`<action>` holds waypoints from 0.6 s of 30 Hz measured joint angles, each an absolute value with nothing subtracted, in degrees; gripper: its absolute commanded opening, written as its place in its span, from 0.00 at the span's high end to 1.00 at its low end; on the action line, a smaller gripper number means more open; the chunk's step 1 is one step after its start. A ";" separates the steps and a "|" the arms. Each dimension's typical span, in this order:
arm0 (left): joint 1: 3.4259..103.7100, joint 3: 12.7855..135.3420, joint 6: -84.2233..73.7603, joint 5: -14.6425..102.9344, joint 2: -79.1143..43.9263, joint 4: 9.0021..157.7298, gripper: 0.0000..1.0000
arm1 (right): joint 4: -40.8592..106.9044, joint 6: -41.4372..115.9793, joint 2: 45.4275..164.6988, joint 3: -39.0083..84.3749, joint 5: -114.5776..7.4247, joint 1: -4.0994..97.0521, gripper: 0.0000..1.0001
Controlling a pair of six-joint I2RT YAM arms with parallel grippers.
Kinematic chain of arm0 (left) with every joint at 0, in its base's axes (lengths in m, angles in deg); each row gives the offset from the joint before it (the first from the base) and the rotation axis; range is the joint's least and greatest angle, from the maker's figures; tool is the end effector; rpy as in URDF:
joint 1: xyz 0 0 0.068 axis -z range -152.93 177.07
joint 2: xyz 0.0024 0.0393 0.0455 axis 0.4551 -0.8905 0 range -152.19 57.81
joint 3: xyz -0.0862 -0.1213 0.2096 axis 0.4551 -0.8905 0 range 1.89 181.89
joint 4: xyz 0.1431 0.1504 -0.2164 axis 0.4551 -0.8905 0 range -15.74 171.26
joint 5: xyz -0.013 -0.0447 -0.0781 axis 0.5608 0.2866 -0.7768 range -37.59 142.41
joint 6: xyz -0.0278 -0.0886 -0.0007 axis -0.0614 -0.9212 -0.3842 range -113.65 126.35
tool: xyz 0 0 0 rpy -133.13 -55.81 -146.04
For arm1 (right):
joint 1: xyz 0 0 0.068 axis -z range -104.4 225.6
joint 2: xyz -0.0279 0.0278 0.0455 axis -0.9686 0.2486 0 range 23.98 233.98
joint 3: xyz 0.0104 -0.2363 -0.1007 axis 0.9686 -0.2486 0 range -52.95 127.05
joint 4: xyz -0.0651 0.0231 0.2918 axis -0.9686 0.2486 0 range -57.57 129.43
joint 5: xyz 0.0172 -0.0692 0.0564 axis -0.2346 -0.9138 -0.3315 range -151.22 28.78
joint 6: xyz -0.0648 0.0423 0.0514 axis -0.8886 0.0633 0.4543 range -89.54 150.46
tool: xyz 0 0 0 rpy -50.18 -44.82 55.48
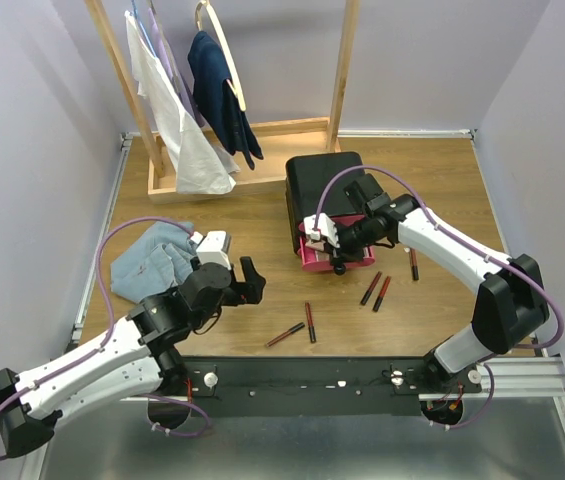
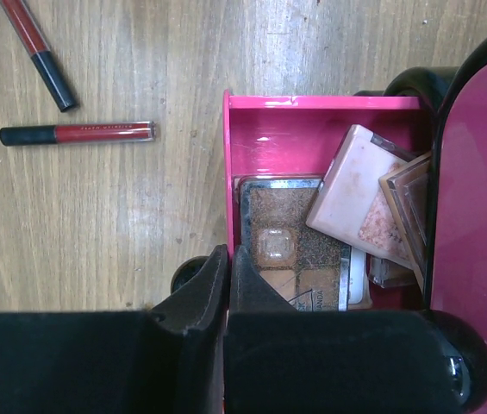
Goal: Organize the makeup
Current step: Open the drawer in the storage box.
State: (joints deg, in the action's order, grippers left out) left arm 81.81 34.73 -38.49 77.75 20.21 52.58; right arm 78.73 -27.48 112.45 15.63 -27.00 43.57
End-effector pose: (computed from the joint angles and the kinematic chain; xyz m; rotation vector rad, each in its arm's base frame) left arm 0.1668 -0.1739 0.2183 -0.0727 2.1426 -0.5654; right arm 0.2803 0.2309 0.1893 -1.9104 1.6783 0.6414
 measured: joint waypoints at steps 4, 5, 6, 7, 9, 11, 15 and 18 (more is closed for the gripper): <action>81.68 35.19 -35.61 75.41 14.87 58.74 0.01 | 78.69 -27.45 112.47 15.63 -26.85 43.57 0.97; 81.50 35.98 -34.38 74.60 12.30 60.33 0.01 | 78.69 -27.45 112.47 15.63 -26.80 43.57 0.97; 81.44 36.68 -33.64 74.17 10.17 61.67 0.01 | 78.69 -27.43 112.47 15.63 -26.72 43.57 0.97; 81.26 37.71 -32.46 73.27 7.44 62.89 0.01 | 78.69 -27.41 112.47 15.63 -26.61 43.57 0.97; 80.21 40.64 -29.42 71.17 0.97 66.02 0.02 | 78.64 -27.43 112.40 15.56 -26.30 43.57 0.98; 78.44 43.70 -27.06 69.01 -4.23 68.64 0.04 | 78.64 -27.48 112.05 15.19 -25.91 43.59 0.97; 73.39 48.48 -23.56 63.89 -11.57 74.50 0.05 | 78.88 -27.52 110.59 14.27 -25.32 43.57 0.98; 69.96 51.37 -21.84 60.51 -15.68 77.40 0.07 | 78.95 -27.48 109.30 13.53 -24.66 43.57 0.99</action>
State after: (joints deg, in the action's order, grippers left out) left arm 69.96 51.37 -21.84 60.51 -15.68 77.40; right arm 78.95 -27.48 109.30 13.53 -24.66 43.57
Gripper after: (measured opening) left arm 0.948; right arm 0.071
